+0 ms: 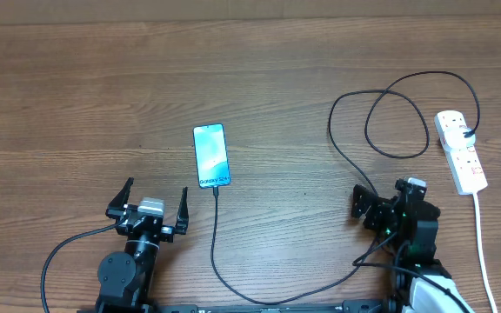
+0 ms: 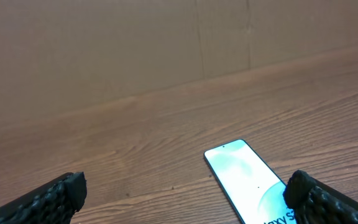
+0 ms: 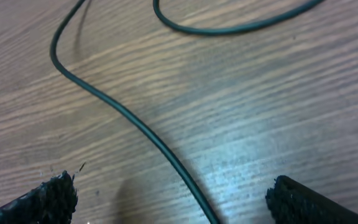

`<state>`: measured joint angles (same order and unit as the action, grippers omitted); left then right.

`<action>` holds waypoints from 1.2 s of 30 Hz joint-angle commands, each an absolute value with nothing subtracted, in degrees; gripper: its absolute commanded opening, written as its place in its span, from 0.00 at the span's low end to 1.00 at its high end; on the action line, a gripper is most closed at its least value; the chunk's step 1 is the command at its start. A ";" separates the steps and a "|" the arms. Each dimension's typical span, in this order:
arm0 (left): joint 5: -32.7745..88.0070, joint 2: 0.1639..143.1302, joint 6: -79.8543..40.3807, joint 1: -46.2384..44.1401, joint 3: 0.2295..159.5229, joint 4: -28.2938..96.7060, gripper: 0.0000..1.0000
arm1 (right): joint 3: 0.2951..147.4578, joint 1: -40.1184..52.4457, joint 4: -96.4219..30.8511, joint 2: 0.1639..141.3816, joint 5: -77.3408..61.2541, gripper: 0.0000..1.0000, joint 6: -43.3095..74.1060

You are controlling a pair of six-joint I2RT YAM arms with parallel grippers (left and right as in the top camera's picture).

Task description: Plug charger to phone and switch on socket

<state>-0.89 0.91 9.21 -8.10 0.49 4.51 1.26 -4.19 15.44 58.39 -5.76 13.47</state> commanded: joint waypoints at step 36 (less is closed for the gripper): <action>-0.45 0.25 9.87 -7.42 0.27 4.40 1.00 | 0.43 2.02 0.80 39.51 -5.43 1.00 6.98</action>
